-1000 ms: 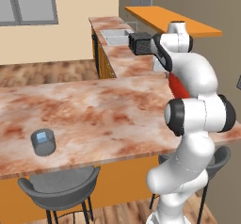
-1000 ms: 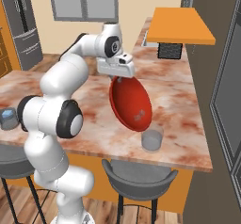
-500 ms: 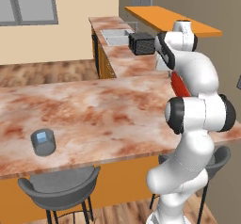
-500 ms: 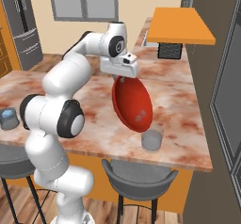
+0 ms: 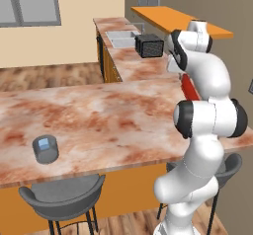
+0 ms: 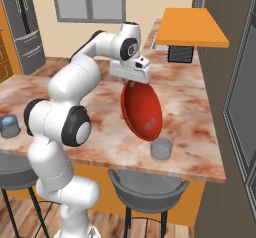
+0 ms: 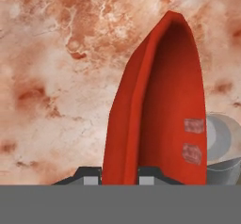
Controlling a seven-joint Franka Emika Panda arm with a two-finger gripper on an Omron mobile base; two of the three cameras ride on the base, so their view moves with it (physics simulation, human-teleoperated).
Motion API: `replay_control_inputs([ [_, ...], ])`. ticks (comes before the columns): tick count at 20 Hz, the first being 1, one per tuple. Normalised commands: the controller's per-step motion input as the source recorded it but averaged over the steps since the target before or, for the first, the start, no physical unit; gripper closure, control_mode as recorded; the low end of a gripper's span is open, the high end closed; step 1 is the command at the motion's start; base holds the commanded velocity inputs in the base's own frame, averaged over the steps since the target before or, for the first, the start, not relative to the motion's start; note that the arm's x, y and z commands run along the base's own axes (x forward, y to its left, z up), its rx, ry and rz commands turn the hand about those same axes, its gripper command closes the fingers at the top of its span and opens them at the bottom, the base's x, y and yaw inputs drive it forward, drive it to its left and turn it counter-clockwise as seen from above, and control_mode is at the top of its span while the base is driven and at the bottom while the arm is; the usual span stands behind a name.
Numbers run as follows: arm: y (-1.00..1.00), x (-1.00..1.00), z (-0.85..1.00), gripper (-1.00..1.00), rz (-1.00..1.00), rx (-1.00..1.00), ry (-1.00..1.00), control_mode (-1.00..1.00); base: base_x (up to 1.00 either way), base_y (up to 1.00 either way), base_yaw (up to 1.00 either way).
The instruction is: There are four ice cubes in the ice bowl. Place two ice cubes in each glass of water.
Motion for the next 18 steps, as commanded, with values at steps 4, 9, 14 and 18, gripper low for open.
replay_control_inputs([
  [4,-0.15,-0.01,0.00,1.00,0.01,0.05,0.00,-1.00,0.00,0.00,0.00],
  [9,-0.15,-0.05,0.00,1.00,0.02,0.04,0.00,-1.00,0.00,0.00,0.00],
  [14,-0.14,-0.18,0.00,1.00,0.02,0.04,0.00,-1.00,0.00,0.00,0.00],
  [18,-0.06,-0.30,0.00,1.00,0.01,0.03,-0.01,-1.00,0.00,0.00,0.00],
])
